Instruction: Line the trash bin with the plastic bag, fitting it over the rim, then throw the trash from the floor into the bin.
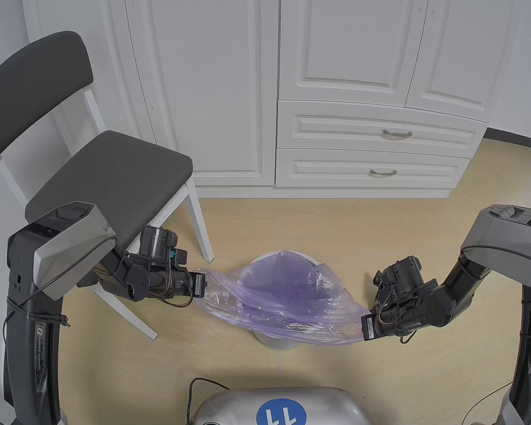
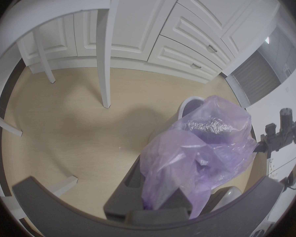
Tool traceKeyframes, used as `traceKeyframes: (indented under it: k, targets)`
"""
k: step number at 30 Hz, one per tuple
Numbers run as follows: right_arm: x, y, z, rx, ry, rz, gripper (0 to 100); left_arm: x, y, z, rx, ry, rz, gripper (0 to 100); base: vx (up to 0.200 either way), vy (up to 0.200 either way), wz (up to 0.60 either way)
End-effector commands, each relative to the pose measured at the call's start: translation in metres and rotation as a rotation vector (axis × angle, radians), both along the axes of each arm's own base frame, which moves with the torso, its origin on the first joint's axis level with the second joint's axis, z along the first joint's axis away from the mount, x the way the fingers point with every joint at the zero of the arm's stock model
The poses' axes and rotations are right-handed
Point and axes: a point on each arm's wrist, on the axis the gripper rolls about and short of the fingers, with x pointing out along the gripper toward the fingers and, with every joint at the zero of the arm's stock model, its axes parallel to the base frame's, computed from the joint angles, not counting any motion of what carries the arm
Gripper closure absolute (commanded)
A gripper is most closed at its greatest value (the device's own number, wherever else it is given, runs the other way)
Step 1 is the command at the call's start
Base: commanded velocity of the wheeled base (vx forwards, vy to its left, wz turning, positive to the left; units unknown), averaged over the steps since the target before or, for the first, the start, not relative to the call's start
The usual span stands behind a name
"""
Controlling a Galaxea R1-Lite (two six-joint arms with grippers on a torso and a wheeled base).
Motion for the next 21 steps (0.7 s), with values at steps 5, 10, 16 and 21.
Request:
traceKeyframes:
  k: [5, 10, 16, 21]
  targets:
    - [-0.007, 0.006, -0.004, -0.011, 0.025, 0.028, 100, -0.002, -0.001, -0.020, 0.093, 0.025, -0.006, 100, 0.000, 0.000, 0.00]
    - [-0.010, 0.006, -0.007, -0.022, 0.034, 0.035, 100, -0.005, 0.000, -0.024, 0.121, 0.062, -0.029, 100, 0.000, 0.000, 0.00]
    - [-0.016, 0.002, -0.007, -0.044, 0.045, 0.056, 100, -0.007, 0.001, -0.034, 0.158, 0.081, -0.057, 100, 0.000, 0.000, 0.00]
    - [-0.022, -0.011, -0.002, -0.096, 0.052, 0.110, 100, -0.010, 0.012, -0.029, 0.205, 0.136, -0.102, 100, 0.000, 0.000, 0.00]
